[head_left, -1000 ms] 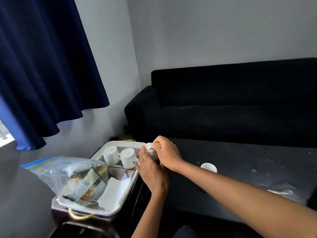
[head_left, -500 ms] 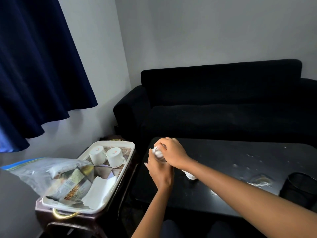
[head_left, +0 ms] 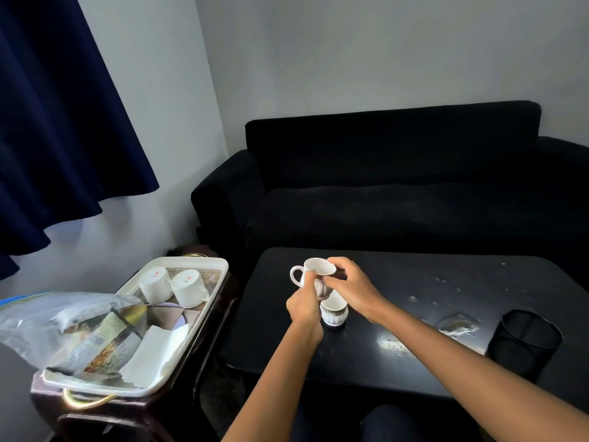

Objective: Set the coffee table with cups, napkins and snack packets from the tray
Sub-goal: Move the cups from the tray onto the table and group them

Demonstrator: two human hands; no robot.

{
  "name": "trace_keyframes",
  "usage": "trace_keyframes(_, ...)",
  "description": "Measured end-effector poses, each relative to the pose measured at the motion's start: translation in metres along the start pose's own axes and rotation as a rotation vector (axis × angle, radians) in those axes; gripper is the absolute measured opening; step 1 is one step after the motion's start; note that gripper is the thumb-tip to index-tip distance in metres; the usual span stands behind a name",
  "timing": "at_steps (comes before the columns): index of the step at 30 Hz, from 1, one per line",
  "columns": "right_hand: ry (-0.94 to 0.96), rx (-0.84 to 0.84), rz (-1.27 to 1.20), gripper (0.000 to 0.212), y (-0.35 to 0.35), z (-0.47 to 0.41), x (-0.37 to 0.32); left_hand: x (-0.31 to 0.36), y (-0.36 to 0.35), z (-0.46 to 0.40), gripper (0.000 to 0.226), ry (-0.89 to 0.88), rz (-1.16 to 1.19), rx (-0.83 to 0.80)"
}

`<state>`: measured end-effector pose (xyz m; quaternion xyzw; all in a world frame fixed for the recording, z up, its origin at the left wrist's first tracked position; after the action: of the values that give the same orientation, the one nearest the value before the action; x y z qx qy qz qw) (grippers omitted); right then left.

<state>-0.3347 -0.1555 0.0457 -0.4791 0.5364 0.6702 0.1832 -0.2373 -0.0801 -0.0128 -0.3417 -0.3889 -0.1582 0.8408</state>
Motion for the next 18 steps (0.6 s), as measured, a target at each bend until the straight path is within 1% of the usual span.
trace_keyframes(2, -0.03, -0.035, -0.038, 0.059, 0.002, 0.004, 0.015, -0.013, -0.009, -0.001, 0.027, 0.039, -0.018, -0.037)
trace_keyframes(4, -0.048, -0.025, -0.059, 0.07, 0.007, 0.005, 0.028, -0.025, -0.018, -0.003, 0.026, 0.07, -0.025, -0.065)
trace_keyframes(5, -0.061, -0.006, -0.072, 0.071, 0.01, 0.006, 0.034, -0.03, -0.023, -0.002, 0.027, 0.089, -0.018, -0.088)
trace_keyframes(8, -0.092, 0.102, -0.082, 0.059, 0.023, 0.005, 0.054, -0.048, -0.039, -0.004, 0.033, 0.127, -0.06, -0.181)
trace_keyframes(10, -0.122, 0.172, -0.102, 0.053, 0.031, 0.007, 0.071, -0.059, -0.044, -0.004, 0.029, 0.137, -0.12, -0.238)
trace_keyframes(13, -0.167, 0.223, -0.121, 0.052, 0.036, 0.01, 0.098, -0.077, -0.047, -0.003, 0.027, 0.166, -0.226, -0.302)
trace_keyframes(15, -0.206, 0.249, -0.134, 0.054, 0.037, 0.013, 0.117, -0.088, -0.042, -0.006, 0.025, 0.151, -0.292, -0.308)
trace_keyframes(16, -0.229, 0.258, -0.139, 0.055, 0.036, 0.014, 0.127, -0.093, -0.037, -0.012, 0.021, 0.114, -0.34, -0.293)
trace_keyframes(18, -0.266, 0.261, -0.136, 0.058, 0.034, 0.014, 0.145, -0.096, -0.02, -0.024, 0.013, -0.005, -0.421, -0.209)
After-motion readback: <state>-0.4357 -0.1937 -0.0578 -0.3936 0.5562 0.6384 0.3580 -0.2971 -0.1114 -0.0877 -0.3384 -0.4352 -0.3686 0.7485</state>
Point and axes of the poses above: each hand's wrist, its own z-axis away from the middle knuckle, its own y-axis out of the back of the hand, x = y × z, the point moved 10 cm from there along -z, towards the middle knuckle, and after that the axes turned 11 degrees about z, right-handed, at the moved point
